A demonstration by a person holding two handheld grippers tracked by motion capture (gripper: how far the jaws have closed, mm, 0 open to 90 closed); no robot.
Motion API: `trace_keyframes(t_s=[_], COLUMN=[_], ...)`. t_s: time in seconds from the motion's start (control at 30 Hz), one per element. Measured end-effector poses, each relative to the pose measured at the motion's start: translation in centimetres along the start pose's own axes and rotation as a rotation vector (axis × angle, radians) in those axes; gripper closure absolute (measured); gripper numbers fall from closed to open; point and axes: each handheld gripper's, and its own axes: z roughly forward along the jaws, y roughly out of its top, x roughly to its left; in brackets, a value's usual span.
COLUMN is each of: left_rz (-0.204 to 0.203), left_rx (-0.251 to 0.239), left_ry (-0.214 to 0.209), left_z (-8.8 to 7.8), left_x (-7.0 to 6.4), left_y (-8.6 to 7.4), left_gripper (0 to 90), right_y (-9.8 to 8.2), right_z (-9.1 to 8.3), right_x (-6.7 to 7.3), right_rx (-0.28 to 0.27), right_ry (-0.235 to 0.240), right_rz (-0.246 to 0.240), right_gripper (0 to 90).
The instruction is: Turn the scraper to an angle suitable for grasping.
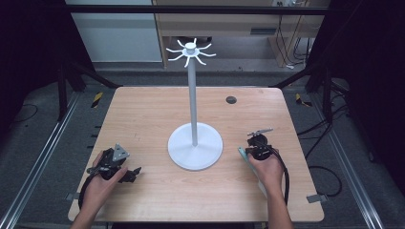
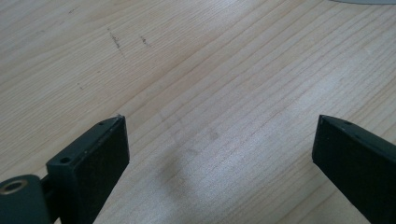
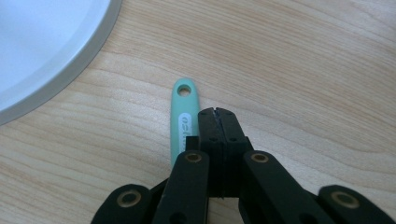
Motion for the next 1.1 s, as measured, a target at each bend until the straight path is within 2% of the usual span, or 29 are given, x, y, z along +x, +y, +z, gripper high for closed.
trace_keyframes(t_s=[0.1,0.2,0.27,0.33,0.43,0.57,0.67,0.7,0.77,0.83,0.87,0.97,1.0,1.1], left_rz=[-0.001,-0.001,0.000,-0.001,-0.003,-0.005,0.000,0.001,0.000,-0.005,-0.008,-0.009,-0.006,-0.005], left_rx=[0.002,0.004,0.004,0.004,0.003,0.002,0.000,0.001,0.000,0.004,0.001,0.000,0.002,0.005], left_ry=[-0.001,-0.003,-0.003,-0.002,-0.004,-0.004,0.000,0.001,0.002,0.003,0.004,0.008,0.009,0.011], left_z=[0.0,0.1,0.1,0.1,0.1,0.1,0.0,-0.1,0.0,0.0,0.0,-0.1,0.0,0.1], left_x=[0.0,0.0,0.0,-0.1,-0.1,-0.1,-0.1,-0.1,-0.1,0.0,0.1,0.3,0.3,0.2], left_y=[0.0,0.0,0.0,0.0,0.0,0.0,0.1,0.0,0.0,-0.2,-0.2,-0.2,-0.2,-0.1], left_gripper=[3.6,3.6,3.6,3.6,3.6,3.6,3.6,3.6,3.6,3.6,3.6,3.6,3.7,3.7], right_y=[0.0,0.0,-0.1,-0.2,-0.4,-0.5,-0.2,0.2,0.4,0.9,1.3,1.6,1.9,2.1], right_z=[0.0,0.0,-0.1,-0.1,-0.3,-0.4,-0.8,-1.6,-1.8,-2.4,-2.5,-2.4,-2.2,-1.9], right_x=[0.0,0.1,0.6,0.8,1.6,2.0,2.0,2.3,2.4,3.0,3.4,3.7,3.9,3.9], right_rx=[0.004,0.006,0.008,0.011,0.018,0.025,0.016,-0.009,-0.018,-0.006,0.015,0.035,0.066,0.084], right_ry=[0.003,0.026,0.069,0.078,0.127,0.135,0.114,0.094,0.098,0.092,0.092,0.094,0.088,0.089], right_rz=[0.000,-0.006,-0.030,-0.029,-0.060,-0.070,-0.088,-0.109,-0.111,-0.135,-0.162,-0.169,-0.194,-0.202], right_gripper=[90.0,90.0,90.0,90.0,90.0,90.0,90.0,90.0,90.0,89.8,87.6,85.8,83.5,81.8])
